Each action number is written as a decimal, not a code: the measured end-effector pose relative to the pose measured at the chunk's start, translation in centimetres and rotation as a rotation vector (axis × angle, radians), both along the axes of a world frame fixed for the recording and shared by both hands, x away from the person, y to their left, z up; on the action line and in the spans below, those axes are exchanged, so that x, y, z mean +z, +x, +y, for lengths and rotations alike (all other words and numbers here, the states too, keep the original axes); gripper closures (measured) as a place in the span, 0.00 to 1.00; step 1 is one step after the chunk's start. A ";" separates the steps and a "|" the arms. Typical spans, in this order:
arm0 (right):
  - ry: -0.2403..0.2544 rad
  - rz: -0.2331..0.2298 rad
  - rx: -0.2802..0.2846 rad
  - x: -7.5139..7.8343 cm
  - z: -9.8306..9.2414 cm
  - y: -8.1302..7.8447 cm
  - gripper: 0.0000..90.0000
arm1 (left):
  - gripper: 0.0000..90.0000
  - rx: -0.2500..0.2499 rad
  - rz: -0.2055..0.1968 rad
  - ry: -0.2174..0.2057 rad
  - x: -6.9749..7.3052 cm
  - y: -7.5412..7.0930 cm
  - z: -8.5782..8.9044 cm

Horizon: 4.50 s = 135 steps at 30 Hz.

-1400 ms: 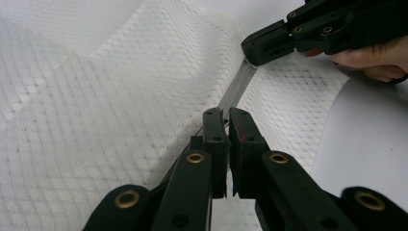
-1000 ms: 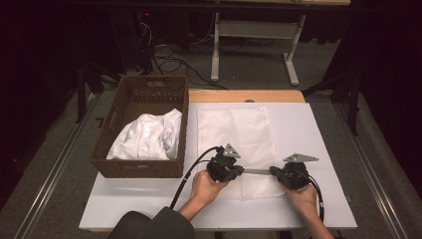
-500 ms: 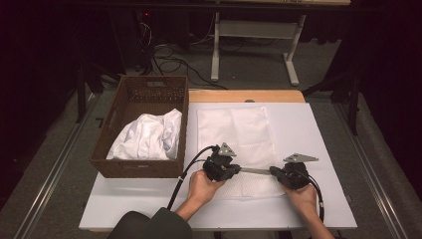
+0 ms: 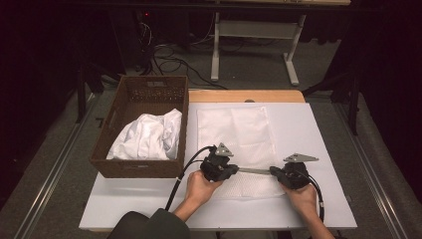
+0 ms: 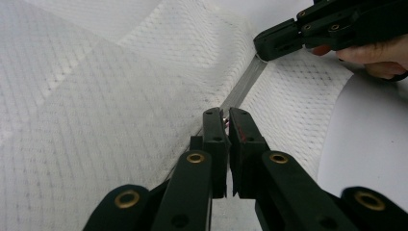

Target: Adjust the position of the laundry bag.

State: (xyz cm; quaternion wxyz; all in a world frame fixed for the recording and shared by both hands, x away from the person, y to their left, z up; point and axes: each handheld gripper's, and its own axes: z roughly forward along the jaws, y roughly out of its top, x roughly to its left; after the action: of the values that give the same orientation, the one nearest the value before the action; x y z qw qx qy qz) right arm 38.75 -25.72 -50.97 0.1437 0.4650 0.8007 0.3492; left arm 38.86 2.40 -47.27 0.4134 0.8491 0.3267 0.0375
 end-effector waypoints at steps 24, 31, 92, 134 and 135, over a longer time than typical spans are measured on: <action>0.003 0.001 -0.001 0.0 0.0 0.1 0.99 | 0.96 0.025 0.004 -0.021 0.0 -0.2 1.3; 0.003 0.002 -0.001 0.0 0.0 0.1 0.99 | 0.96 0.030 0.000 -0.018 0.1 -0.3 1.7; -0.038 -0.002 0.013 0.1 0.2 0.2 1.00 | 0.96 0.081 -0.054 0.062 0.7 -2.1 4.9; -0.067 -0.023 0.011 0.2 0.5 -0.2 1.00 | 0.95 0.188 -0.076 0.247 -1.6 -2.7 8.7; -0.075 -0.024 0.015 0.2 0.6 -0.2 1.00 | 0.95 0.187 -0.074 0.245 -1.7 -2.7 8.7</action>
State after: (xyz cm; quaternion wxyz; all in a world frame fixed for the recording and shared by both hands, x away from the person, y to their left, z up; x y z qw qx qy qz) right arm 38.57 -25.16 -50.75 0.1682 0.4491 0.8148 0.3257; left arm 36.19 11.08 -48.97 0.3133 0.8571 0.3819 0.1464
